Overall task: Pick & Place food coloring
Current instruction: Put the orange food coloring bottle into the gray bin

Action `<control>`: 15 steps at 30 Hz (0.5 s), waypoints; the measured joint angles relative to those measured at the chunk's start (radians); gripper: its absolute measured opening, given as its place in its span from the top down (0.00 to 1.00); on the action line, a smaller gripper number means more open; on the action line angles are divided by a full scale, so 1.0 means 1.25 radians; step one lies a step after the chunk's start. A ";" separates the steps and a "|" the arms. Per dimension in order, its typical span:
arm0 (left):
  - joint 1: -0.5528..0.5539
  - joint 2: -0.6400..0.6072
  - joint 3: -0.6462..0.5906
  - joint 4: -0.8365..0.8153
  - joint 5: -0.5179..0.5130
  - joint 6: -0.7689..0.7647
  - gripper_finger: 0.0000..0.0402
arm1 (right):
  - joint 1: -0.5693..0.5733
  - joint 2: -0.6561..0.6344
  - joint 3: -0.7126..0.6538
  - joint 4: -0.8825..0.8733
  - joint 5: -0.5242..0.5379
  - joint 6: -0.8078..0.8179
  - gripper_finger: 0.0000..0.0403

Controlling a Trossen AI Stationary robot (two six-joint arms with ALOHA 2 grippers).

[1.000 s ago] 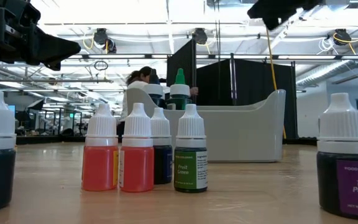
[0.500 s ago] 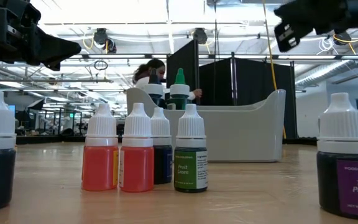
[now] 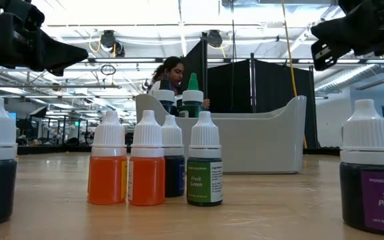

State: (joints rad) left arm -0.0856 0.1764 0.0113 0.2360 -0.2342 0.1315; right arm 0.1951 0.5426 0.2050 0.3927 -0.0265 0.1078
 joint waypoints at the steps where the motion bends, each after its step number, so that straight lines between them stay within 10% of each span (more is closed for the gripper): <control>1: 0.000 0.000 0.000 -0.002 -0.014 0.003 0.84 | 0.000 -0.007 -0.006 0.000 0.001 -0.003 1.00; 15: -0.030 0.000 0.000 -0.025 0.090 -0.086 0.84 | 0.000 -0.015 -0.057 -0.001 0.169 -0.073 1.00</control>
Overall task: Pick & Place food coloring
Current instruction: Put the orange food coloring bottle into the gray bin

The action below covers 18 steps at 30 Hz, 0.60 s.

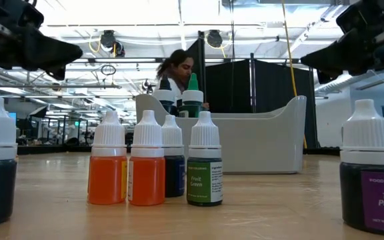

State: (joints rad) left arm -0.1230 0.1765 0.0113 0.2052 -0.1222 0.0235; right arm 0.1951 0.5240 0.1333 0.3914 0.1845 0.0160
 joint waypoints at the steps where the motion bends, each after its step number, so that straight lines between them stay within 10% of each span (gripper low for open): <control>1: -0.011 0.001 0.000 -0.005 0.006 0.000 0.84 | 0.000 0.000 0.000 0.000 -0.001 -0.006 1.00; 10: -0.141 0.149 0.060 -0.008 -0.042 -0.049 0.84 | 0.000 0.000 0.000 -0.002 -0.005 -0.021 1.00; 18: -0.275 0.512 0.270 -0.031 -0.063 -0.084 0.84 | 0.001 0.000 0.000 -0.006 -0.004 -0.017 1.00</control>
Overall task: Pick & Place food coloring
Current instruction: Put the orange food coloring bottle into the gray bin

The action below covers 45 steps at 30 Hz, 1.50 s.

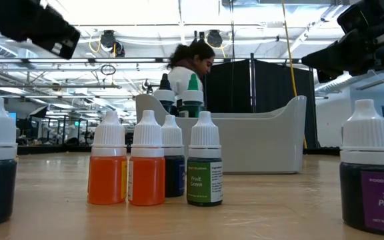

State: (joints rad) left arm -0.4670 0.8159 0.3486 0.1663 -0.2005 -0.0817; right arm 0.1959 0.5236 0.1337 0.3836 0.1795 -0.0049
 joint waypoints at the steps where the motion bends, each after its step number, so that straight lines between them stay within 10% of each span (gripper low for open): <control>1: -0.014 0.051 0.038 -0.026 -0.001 0.001 0.84 | 0.000 0.000 0.000 0.000 0.000 0.000 1.00; 16: -0.115 0.645 0.522 -0.378 0.014 0.105 0.84 | 0.000 0.001 0.000 -0.013 0.000 0.015 1.00; 33: -0.115 0.721 0.587 -0.405 0.122 0.127 0.45 | 0.000 0.002 0.001 -0.019 0.000 0.016 1.00; 45: -0.121 0.785 0.586 -0.378 0.161 0.132 0.48 | 0.000 0.010 0.001 -0.019 0.000 0.016 1.00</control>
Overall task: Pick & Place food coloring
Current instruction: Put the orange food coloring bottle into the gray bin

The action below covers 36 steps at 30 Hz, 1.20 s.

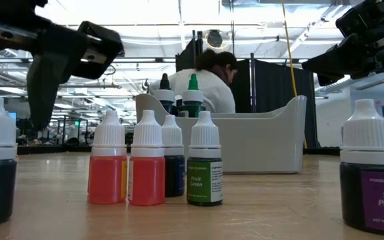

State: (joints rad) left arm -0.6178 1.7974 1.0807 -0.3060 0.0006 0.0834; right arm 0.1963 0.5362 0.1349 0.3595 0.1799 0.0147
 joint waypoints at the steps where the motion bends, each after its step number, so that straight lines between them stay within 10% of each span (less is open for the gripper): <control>1: 0.000 0.001 0.000 0.004 0.000 0.000 0.49 | 0.000 0.002 0.000 0.002 0.000 0.000 1.00; 36: 0.006 0.002 0.000 -0.033 -0.044 0.013 0.66 | 0.000 0.002 0.000 0.002 0.002 0.000 1.00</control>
State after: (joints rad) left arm -0.6102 1.8004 1.0805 -0.3473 -0.0540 0.0997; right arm 0.1963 0.5385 0.1349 0.3614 0.1818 0.0144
